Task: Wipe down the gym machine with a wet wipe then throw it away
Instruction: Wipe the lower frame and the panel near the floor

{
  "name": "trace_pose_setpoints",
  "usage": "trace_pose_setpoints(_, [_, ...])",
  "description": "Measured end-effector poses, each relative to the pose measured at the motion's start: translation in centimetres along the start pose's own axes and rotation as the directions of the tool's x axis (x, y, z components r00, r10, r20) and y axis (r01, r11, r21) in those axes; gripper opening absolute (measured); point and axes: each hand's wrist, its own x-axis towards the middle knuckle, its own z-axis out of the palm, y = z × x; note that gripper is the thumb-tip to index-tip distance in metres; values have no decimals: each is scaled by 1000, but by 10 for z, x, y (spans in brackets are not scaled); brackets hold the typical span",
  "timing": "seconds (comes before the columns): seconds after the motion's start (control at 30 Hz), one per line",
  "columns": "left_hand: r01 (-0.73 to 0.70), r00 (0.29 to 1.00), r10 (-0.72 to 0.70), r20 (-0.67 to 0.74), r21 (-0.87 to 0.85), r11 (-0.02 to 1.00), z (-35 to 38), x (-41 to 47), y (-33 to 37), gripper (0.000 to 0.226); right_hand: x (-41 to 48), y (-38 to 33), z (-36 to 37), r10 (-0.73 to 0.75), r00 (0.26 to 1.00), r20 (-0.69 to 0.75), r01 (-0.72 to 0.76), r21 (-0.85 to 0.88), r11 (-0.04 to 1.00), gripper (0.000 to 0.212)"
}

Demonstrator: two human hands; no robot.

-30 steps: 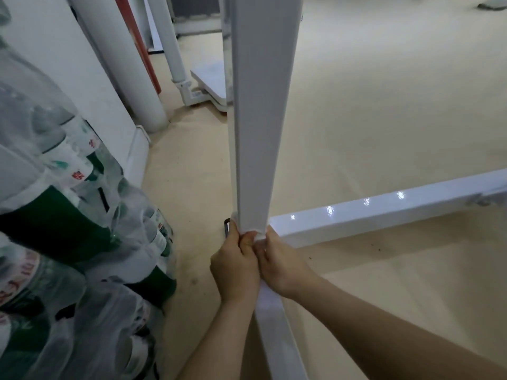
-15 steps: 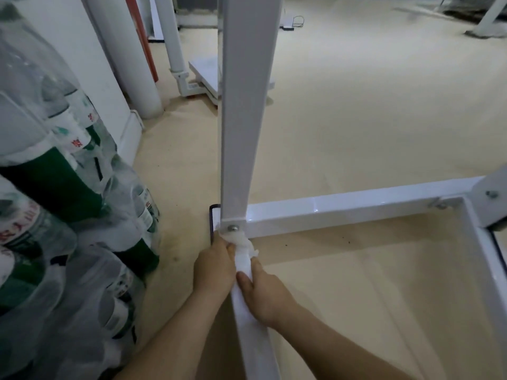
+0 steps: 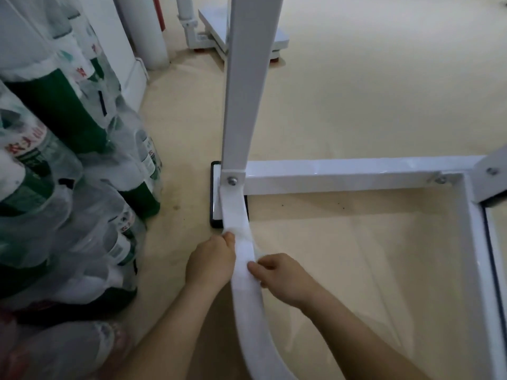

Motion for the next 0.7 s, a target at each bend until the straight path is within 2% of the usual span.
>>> trace_pose_setpoints(0.1, [16, 999, -19, 29, 91, 996, 0, -10, -8, 54, -10, 2, -19, 191, 972, 135, -211, 150, 966, 56])
trace_pose_setpoints(0.13, [23, 999, -27, 37, 118, 993, 0, -15, -10, 53, -14, 2, -23, 241, 956, 168, -262, 122, 957, 59])
trace_pose_setpoints(0.17, [27, 998, -34, 52, 133, 991, 0, -21, -12, 53, -16, 3, -25, 261, 957, 127, -267, 35, 963, 61])
trace_pose_setpoints(0.2, [26, 997, -36, 74, 132, 991, 0, -28, -14, 54, -17, 6, -24, 255, 967, -17, -256, -101, 961, 62])
trace_pose_setpoints(0.23, [17, 994, -29, 105, 117, 993, 1, -32, -17, 55, -18, 7, -20, 175, 957, -232, -228, -228, 947, 59])
trace_pose_setpoints(0.27, [8, 991, -19, 134, 78, 997, -1, -37, -19, 54, -23, 3, -14, 20, 916, -400, -148, -292, 945, 55])
trace_pose_setpoints(0.3, [4, 989, -7, 150, 21, 1000, -2, -40, -21, 50, -27, -2, -6, -128, 882, -454, -16, -301, 954, 54])
trace_pose_setpoints(0.37, [-4, 993, 23, 116, -158, 987, -5, -41, -25, 31, -31, -12, 16, -276, 905, -324, 211, -222, 952, 57])
trace_pose_setpoints(0.43, [-7, 995, 47, 90, -403, 915, -9, -44, -26, 17, -31, -16, 37, -290, 945, -152, 262, -180, 948, 57])
trace_pose_setpoints(0.47, [24, 992, 48, 117, -544, 839, -10, -47, -25, 18, -31, -15, 43, -289, 951, -113, 266, -179, 947, 56])
trace_pose_setpoints(0.53, [169, 974, 19, 226, -777, 606, -11, -60, -20, 25, -38, -6, 49, -277, 958, -76, 259, -191, 947, 58])
trace_pose_setpoints(0.57, [237, 963, -4, 270, -837, 494, -11, -66, -19, 24, -45, 1, 51, -276, 959, -58, 258, -213, 942, 60])
trace_pose_setpoints(0.6, [273, 957, -28, 289, -864, 424, -9, -72, -18, 22, -54, 9, 54, -273, 961, -41, 256, -236, 937, 63])
trace_pose_setpoints(0.63, [261, 961, -35, 273, -863, 433, -6, -76, -16, 22, -63, 18, 59, -274, 961, -35, 256, -255, 932, 65])
trace_pose_setpoints(0.7, [134, 981, 24, 193, -758, 638, 2, -85, -12, 27, -82, 34, 73, -267, 963, -37, 247, -274, 929, 68])
